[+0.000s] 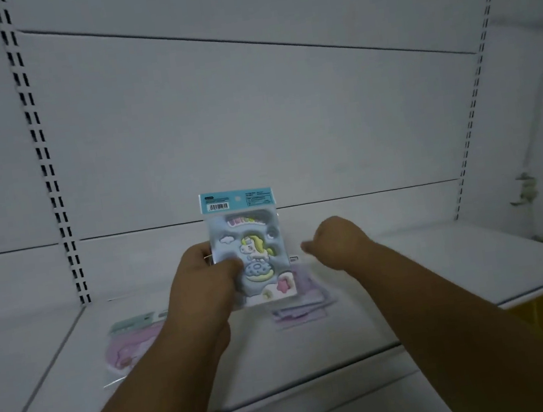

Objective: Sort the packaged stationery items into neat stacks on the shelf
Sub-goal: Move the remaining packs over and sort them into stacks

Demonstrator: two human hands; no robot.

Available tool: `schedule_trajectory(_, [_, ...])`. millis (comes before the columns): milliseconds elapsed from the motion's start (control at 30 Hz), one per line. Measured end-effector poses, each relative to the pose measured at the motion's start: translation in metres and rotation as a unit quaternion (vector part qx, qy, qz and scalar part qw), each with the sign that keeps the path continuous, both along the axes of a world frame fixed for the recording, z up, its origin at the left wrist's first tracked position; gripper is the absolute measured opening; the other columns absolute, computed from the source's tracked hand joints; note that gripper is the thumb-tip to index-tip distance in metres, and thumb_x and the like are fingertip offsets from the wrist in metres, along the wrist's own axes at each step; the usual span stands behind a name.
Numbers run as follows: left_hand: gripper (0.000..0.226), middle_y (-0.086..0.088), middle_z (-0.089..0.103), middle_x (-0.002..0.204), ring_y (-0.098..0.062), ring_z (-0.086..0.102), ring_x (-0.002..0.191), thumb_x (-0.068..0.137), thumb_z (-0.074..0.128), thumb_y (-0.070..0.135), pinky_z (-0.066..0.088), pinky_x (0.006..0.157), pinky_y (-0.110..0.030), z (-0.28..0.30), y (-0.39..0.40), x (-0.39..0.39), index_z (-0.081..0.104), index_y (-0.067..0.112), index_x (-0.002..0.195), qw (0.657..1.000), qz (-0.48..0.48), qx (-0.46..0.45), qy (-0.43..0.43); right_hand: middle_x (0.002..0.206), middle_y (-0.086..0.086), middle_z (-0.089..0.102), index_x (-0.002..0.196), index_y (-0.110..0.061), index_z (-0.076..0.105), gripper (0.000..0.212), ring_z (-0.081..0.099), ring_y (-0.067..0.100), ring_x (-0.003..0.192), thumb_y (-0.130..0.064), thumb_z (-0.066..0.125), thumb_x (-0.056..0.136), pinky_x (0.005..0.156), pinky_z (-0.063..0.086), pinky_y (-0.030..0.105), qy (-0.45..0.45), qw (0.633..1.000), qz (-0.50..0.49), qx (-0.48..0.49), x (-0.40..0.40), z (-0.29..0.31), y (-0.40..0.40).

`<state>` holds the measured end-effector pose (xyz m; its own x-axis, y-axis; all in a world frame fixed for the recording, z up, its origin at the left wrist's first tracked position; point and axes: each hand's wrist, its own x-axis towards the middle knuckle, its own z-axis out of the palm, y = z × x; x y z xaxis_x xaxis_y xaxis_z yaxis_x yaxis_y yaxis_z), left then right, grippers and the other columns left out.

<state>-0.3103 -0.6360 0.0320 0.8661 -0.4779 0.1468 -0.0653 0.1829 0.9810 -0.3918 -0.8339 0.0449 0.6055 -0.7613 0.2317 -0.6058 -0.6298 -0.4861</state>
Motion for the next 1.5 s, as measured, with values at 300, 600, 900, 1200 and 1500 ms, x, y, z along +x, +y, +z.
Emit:
schedule_trajectory(300, [0.013,-0.008,0.075,0.086,-0.02,0.074,0.065,0.088,0.065,0.009,0.055,0.05,-0.027,-0.001,-0.126,-0.081,0.064,0.013,0.1,0.997,-0.073,0.024,-0.007,0.062,0.011,0.064,0.091,0.003,0.065,0.029,0.052,0.01,0.039,-0.024,0.071,0.084,0.037,0.04,0.022,-0.191,0.954,0.158,0.168,-0.076,0.056,-0.091])
schedule_trajectory(600, [0.023,0.003,0.065,0.064,-0.01,0.064,0.051,0.073,0.076,0.024,0.05,0.04,-0.017,-0.023,-0.219,-0.114,0.053,0.023,0.07,0.919,-0.027,0.323,-0.224,0.061,0.011,0.07,0.067,-0.008,0.061,0.032,0.058,0.014,0.038,-0.034,0.078,0.076,0.039,0.048,0.021,-0.036,0.996,0.053,0.068,-0.102,-0.004,-0.192])
schedule_trajectory(900, [0.036,0.001,0.063,0.093,-0.013,0.05,0.076,0.076,0.07,0.047,0.038,0.064,-0.025,-0.037,-0.223,-0.107,0.052,0.022,0.095,0.826,0.097,0.419,-0.366,0.098,0.004,0.06,0.091,-0.021,0.049,0.036,0.05,0.016,0.076,-0.048,0.069,0.078,0.064,0.038,0.027,0.011,0.979,0.094,-0.178,-0.082,-0.032,-0.166])
schedule_trajectory(1200, [0.028,0.007,0.062,0.098,-0.011,0.056,0.084,0.086,0.06,0.045,0.049,0.075,-0.026,-0.005,-0.086,-0.055,0.06,0.027,0.107,0.785,0.211,0.374,-0.447,0.122,0.003,0.051,0.127,-0.02,0.047,0.046,0.047,0.02,0.111,-0.039,0.06,0.087,0.09,0.044,0.034,-0.141,0.906,0.3,-0.262,-0.052,0.049,-0.014])
schedule_trajectory(1500, [0.035,0.004,0.063,0.112,-0.013,0.058,0.095,0.086,0.059,0.047,0.052,0.084,-0.031,-0.017,0.217,0.006,0.058,0.027,0.115,0.712,0.318,0.493,-0.386,0.115,0.001,0.054,0.125,-0.021,0.049,0.044,0.053,0.019,0.104,-0.041,0.057,0.087,0.086,0.047,0.034,-0.194,0.837,0.444,-0.254,0.029,0.058,0.259])
